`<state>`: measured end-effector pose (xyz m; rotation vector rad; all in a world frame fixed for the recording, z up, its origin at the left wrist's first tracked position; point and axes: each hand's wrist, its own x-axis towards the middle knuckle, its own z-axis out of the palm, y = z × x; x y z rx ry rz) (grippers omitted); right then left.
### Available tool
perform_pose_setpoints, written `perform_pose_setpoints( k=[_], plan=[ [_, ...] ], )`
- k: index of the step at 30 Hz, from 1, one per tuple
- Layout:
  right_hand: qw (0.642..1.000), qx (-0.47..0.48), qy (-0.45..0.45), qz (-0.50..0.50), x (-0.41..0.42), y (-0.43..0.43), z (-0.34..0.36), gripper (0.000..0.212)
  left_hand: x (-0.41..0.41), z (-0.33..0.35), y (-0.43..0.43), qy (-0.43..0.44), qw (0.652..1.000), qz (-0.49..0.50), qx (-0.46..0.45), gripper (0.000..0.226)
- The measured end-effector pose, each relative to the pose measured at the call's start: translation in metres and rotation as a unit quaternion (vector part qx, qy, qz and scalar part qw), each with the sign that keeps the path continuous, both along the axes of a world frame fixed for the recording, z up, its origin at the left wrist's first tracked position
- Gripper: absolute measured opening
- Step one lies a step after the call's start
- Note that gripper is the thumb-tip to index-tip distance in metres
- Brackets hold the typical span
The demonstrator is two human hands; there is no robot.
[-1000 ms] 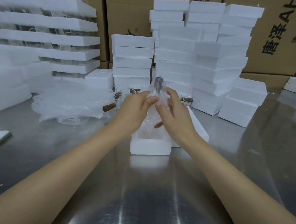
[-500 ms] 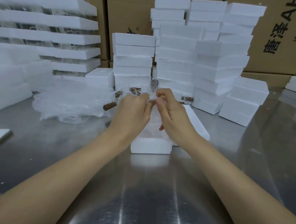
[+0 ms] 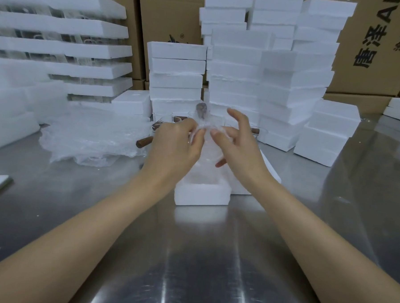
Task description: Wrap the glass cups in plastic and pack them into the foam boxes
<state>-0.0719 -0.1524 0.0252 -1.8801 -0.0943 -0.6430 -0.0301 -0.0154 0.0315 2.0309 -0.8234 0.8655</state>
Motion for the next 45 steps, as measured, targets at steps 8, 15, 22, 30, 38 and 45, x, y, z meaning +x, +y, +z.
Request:
perform_pose_setpoints(
  k=[8, 15, 22, 30, 38, 45],
  plan=[
    [0.995, -0.081, -0.024, -0.045, 0.001, 0.001, -0.002, 0.026, -0.010, -0.001, -0.003, -0.076, 0.996, 0.034, 0.008, 0.012],
    [0.992, -0.068, -0.028, -0.103, 0.002, 0.001, -0.003, 0.041, -0.006, -0.011, -0.008, 0.081, 0.993, -0.073, -0.038, 0.026],
    [0.991, -0.079, -0.035, -0.105, -0.001, 0.002, -0.001, 0.017, -0.008, -0.011, -0.008, -0.044, 0.996, -0.079, -0.010, 0.010],
    [0.994, -0.039, -0.042, -0.090, 0.000, 0.007, 0.000, 0.022, -0.003, -0.006, -0.007, 0.121, 0.984, -0.121, -0.045, 0.055],
    [0.987, -0.132, -0.066, -0.064, 0.000, 0.012, -0.001, 0.018, 0.000, -0.005, -0.005, 0.146, 0.979, -0.142, -0.023, 0.021],
    [0.964, -0.260, -0.046, 0.012, 0.000, 0.010, -0.008, 0.045, 0.006, -0.006, -0.003, 0.142, 0.987, -0.033, -0.062, 0.045]
  ],
)
